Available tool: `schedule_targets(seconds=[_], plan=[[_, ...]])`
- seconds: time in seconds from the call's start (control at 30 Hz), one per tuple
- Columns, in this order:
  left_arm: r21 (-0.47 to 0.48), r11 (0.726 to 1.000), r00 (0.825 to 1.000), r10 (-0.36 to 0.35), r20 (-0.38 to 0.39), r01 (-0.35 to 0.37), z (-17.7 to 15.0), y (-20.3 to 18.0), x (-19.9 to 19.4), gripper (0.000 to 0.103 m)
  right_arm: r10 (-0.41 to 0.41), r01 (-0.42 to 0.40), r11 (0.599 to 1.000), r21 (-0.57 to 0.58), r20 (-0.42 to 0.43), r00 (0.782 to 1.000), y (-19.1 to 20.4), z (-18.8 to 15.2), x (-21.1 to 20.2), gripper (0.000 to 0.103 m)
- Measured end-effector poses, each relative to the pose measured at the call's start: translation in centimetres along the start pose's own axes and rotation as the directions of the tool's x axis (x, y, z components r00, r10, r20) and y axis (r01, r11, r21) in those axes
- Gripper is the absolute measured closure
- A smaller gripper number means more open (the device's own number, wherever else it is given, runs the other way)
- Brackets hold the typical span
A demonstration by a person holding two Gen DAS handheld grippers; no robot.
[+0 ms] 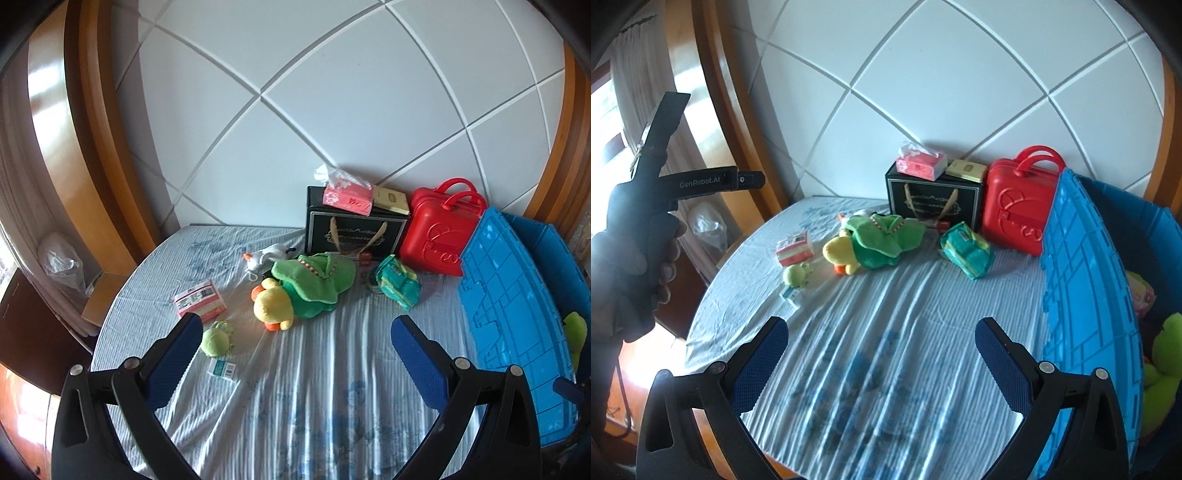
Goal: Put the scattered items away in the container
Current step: 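Move both grippers back over the bed toward the remaining items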
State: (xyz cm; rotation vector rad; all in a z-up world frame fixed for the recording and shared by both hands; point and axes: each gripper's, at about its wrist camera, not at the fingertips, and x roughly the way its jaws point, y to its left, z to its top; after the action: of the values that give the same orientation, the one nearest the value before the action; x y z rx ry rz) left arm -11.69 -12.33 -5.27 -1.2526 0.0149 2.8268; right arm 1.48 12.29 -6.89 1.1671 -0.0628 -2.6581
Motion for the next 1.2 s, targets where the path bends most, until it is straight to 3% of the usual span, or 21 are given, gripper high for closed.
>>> schedule_targets(seconds=[0.23, 0.47, 0.67, 0.83, 1.0, 1.2], plan=[[-0.039, 0.997, 0.993, 0.059, -0.106, -0.064, -3.8, 7.5, 4.5, 0.0, 0.019, -0.02, 1.0, -0.016, -0.054, 0.998, 3.9, -1.1, 4.5, 0.0], [-0.047, 0.995, 0.978, 0.079, -0.194, -0.09, -6.9, 12.7, 9.8, 0.0, 0.075, -0.077, 0.997, -0.018, -0.106, 0.992, 7.8, -1.8, 10.2, 0.0], [-0.032, 0.999, 0.978, 0.013, -0.209, -0.021, -8.4, 14.6, 15.9, 0.0, 0.086, -0.094, 0.994, -0.059, -0.131, 0.988, 11.2, -2.5, 15.4, 0.0], [0.019, 0.999, 0.972, -0.031, -0.233, 0.037, -9.8, 15.4, 22.5, 0.0, 0.069, -0.083, 0.994, -0.076, -0.169, 0.983, 13.0, -3.9, 22.3, 0.0], [0.065, 0.996, 0.955, -0.035, -0.294, 0.057, -11.3, 15.8, 29.0, 0.001, 0.088, -0.104, 0.992, -0.069, -0.211, 0.974, 15.3, -4.9, 29.8, 0.0], [0.058, 0.995, 0.955, -0.058, -0.29, 0.078, -12.2, 16.4, 33.7, 0.002, 0.087, -0.109, 0.989, -0.099, -0.203, 0.975, 17.4, -5.5, 35.2, 0.0]])
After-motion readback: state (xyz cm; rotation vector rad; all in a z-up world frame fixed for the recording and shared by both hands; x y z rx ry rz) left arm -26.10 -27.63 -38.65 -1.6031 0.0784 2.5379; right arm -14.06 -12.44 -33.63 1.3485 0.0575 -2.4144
